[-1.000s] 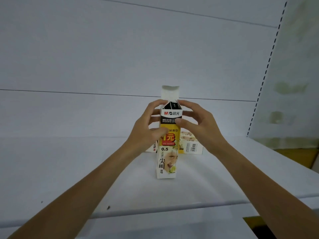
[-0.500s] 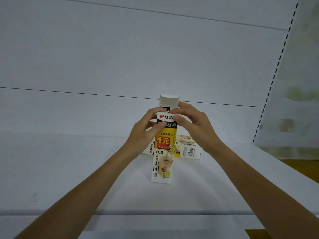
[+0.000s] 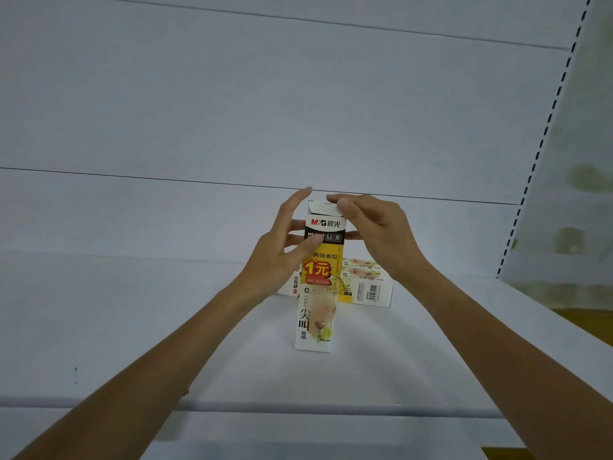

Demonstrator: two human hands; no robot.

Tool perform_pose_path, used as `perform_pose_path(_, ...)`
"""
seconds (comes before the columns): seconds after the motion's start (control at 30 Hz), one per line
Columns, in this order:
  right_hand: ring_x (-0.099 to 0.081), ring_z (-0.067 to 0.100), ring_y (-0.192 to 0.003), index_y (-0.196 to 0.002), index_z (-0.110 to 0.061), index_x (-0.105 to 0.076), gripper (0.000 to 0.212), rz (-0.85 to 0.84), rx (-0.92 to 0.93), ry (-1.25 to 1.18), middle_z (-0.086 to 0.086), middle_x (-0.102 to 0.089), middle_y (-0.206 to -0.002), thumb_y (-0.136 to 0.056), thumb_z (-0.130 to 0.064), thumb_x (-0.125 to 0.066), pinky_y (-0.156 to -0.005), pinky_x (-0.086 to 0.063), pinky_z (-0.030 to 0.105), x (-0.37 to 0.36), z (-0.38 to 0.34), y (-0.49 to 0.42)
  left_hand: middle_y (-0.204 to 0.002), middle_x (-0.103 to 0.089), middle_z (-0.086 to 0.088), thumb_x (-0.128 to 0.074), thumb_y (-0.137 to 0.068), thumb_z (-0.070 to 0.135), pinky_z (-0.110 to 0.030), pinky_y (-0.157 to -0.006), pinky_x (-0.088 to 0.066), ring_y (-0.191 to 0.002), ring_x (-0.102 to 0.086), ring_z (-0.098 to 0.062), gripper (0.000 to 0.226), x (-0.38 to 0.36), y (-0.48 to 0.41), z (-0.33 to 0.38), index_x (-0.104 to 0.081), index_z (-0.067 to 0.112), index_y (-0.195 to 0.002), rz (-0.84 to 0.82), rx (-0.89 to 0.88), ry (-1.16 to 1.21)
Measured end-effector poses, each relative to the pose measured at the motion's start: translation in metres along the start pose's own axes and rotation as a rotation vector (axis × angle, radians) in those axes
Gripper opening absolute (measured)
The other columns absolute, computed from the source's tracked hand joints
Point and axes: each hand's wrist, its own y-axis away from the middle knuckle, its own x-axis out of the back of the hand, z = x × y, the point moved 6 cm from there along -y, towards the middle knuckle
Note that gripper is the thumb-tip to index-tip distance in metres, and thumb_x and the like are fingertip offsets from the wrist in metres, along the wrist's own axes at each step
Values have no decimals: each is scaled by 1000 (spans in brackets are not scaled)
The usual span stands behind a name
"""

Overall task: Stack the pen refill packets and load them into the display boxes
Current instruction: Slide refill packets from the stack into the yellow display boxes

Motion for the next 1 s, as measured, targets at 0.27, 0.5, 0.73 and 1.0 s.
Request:
perform_pose_path(0.27, -65, 13, -95, -98, -22, -70, 17, -32, 20, 53, -2, -68, -100, -93, -23, -54, -76, -58, 35, -1, -1, 1, -113, -50, 9, -50, -91, 31, -17, -70, -55, -97, -59, -10, 42, 0, 3, 1, -26, 58, -114, -7, -26, -20)
perform_pose_path(0.5, -57, -6, -99, -96, -35, -67, 17, -58, 69, 169, -18, -62, -104, -79, -31, -70, -72, -51, 14, 1, 0, 6, -124, -53, 5, -52, -83, 41, -25, -72, -56, -97, -63, -13, 50, -5, 15, -4, -22, 58, -119, -93, 45, -77)
perform_pose_path(0.73, -56, -14, -97, -106, -48, -55, 34, -132, 28, 212, -22, -59, -112, -81, -30, -69, -76, -45, 11, -3, 7, 11, -123, -54, 8, -66, -80, 37, -17, -72, -51, -92, -61, -3, 88, -18, 49, -49, 8, 69, -115, -267, 219, -180)
perform_pose_path(1.0, -58, -8, -98, -111, -58, -39, 62, -221, -39, 196, -33, -54, -107, -74, -24, -76, -78, -51, 19, -11, 13, 28, -130, -50, 6, -69, -79, 30, -14, -71, -51, -92, -56, 3, 88, -19, 53, -51, 2, 65, -118, -248, 181, -197)
